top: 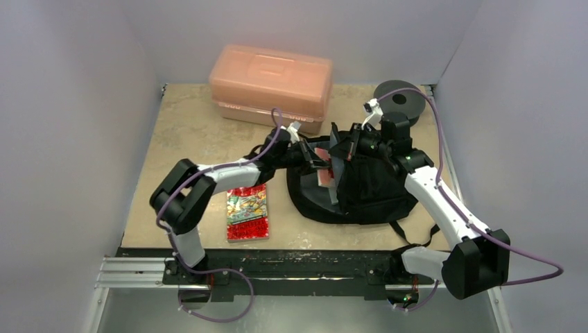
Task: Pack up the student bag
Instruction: Place the book in the student bag.
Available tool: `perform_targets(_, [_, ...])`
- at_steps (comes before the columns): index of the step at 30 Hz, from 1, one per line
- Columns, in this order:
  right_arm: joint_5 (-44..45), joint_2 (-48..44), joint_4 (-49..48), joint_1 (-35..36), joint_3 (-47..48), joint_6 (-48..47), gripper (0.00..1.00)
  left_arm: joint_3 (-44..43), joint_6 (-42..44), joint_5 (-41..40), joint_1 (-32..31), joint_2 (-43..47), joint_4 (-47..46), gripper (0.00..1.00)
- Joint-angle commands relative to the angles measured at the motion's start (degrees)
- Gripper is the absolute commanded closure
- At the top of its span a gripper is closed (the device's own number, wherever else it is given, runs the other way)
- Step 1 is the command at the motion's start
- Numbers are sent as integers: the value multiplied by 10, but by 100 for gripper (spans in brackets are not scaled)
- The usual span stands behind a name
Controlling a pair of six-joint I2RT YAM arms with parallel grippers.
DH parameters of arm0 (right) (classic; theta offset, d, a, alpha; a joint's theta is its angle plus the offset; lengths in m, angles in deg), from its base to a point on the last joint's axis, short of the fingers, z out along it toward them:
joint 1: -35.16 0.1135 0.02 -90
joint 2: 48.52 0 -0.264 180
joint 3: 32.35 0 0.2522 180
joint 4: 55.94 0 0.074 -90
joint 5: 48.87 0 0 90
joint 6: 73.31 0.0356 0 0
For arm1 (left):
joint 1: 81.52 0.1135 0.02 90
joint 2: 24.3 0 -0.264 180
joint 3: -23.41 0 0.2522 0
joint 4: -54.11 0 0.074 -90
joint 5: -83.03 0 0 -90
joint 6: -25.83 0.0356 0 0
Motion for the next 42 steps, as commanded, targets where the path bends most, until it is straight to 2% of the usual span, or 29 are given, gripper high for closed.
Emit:
perform_targets(1, [-36, -25, -48, 1, 2, 10, 100, -143, -52, -83, -54, -75, 26, 100])
perform_targets(2, [-33, -26, -46, 1, 1, 8, 100, -173, -56, -86, -62, -96, 58, 100])
perform_targets(4, [-22, -30, -40, 1, -1, 3, 100, -210, -58, -118, -77, -120, 109, 89])
perform_targets(5, [-17, -32, -38, 1, -2, 1, 100, -217, -61, -123, -79, -129, 121, 80])
perform_targets(8, [-3, -41, -31, 0, -5, -7, 100, -218, -84, -105, -81, -143, 137, 66])
perform_targets(12, [22, -48, -18, -1, -5, -22, 100, -219, -60, -104, -80, -120, 206, 52])
perform_targets(17, [33, -46, -9, -1, -7, -36, 100, -238, 3, -97, -74, -81, 322, 39])
perform_targets(21, [36, -45, -13, -1, -14, -38, 100, -250, 52, -104, -67, -60, 395, 36])
perform_targets(27, [45, -31, -10, -2, -19, -51, 100, -207, 178, -199, -51, 46, 431, 37])
perform_targets(32, [64, -9, -15, -1, -24, -60, 100, -132, 247, -221, -14, 192, 444, 39])
perform_targets(36, [67, 20, -28, -1, -26, -56, 100, -68, 295, -276, 19, 338, 478, 38])
perform_targets(39, [25, 51, -61, -1, -30, -36, 100, -26, 333, -306, 52, 414, 523, 38])
perform_targets(42, [-24, 96, -114, 4, -40, -2, 99, 16, 358, -350, 57, 476, 557, 38])
